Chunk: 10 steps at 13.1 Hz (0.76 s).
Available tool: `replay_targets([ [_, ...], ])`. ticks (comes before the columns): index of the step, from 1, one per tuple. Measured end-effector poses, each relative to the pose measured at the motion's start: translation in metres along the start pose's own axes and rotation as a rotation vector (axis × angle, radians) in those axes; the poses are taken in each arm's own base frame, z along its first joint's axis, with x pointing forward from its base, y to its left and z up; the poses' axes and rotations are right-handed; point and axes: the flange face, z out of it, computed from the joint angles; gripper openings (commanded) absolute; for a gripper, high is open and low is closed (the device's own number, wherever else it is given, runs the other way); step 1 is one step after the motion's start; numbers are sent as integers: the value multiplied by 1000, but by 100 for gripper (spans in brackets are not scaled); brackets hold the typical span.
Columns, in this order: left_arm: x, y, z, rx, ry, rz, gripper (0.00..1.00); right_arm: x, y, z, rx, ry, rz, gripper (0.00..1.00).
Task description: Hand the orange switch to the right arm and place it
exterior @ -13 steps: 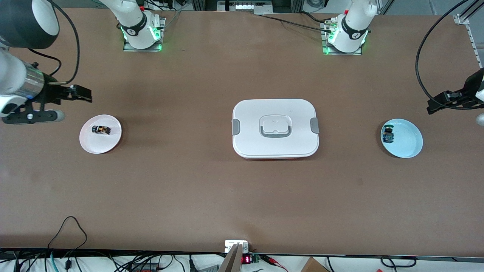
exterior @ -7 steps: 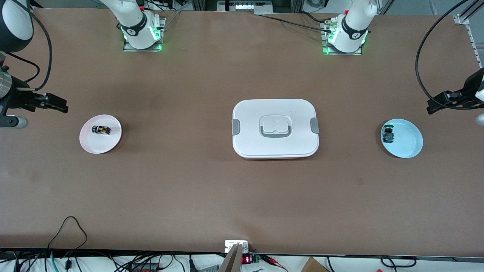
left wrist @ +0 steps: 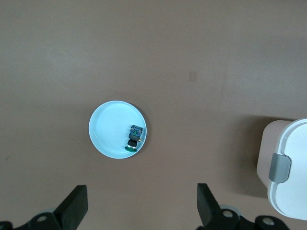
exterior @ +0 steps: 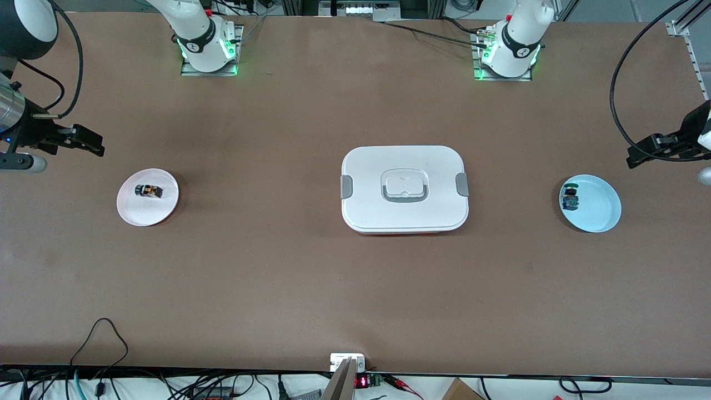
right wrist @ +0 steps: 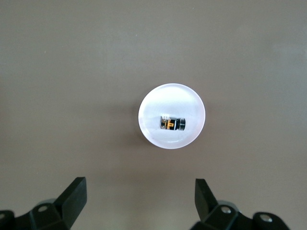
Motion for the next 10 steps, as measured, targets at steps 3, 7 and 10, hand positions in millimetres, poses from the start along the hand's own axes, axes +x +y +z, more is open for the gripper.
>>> replay_targets([
  [3,0,0,0,0,0,0,100,-1,-7,-1,-1,-3,-13,100],
  [7,0,-1,0,0,0,-1,100,-2,-6,-2,0,-9,-12,100],
  [10,0,-1,0,0,0,-1,100,0,-5,-17,0,22,-9,100],
])
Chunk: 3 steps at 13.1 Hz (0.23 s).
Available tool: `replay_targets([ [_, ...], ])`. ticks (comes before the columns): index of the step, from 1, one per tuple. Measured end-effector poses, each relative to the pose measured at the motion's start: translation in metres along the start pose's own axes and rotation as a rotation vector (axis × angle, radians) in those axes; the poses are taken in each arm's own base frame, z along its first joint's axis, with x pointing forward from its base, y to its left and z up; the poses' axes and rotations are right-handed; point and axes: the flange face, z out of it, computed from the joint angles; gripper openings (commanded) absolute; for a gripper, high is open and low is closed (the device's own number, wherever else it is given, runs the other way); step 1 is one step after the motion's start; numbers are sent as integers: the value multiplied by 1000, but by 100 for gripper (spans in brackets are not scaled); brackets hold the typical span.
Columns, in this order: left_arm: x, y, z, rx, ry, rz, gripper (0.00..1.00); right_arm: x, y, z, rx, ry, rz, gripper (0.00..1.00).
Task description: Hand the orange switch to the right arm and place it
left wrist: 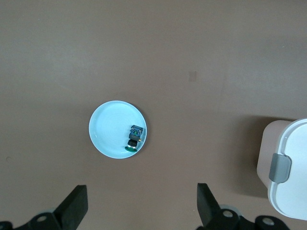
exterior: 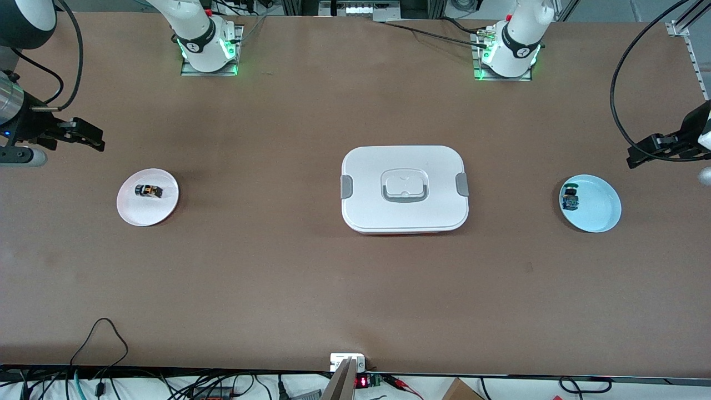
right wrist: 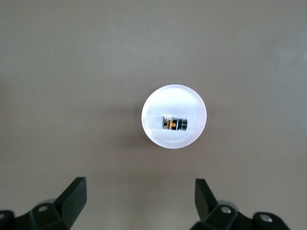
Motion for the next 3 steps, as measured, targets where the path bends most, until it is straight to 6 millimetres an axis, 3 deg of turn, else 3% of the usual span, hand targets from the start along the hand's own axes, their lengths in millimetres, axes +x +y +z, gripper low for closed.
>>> replay_targets([
  [3,0,0,0,0,0,0,100,1,-1,-12,16,25,3,100],
])
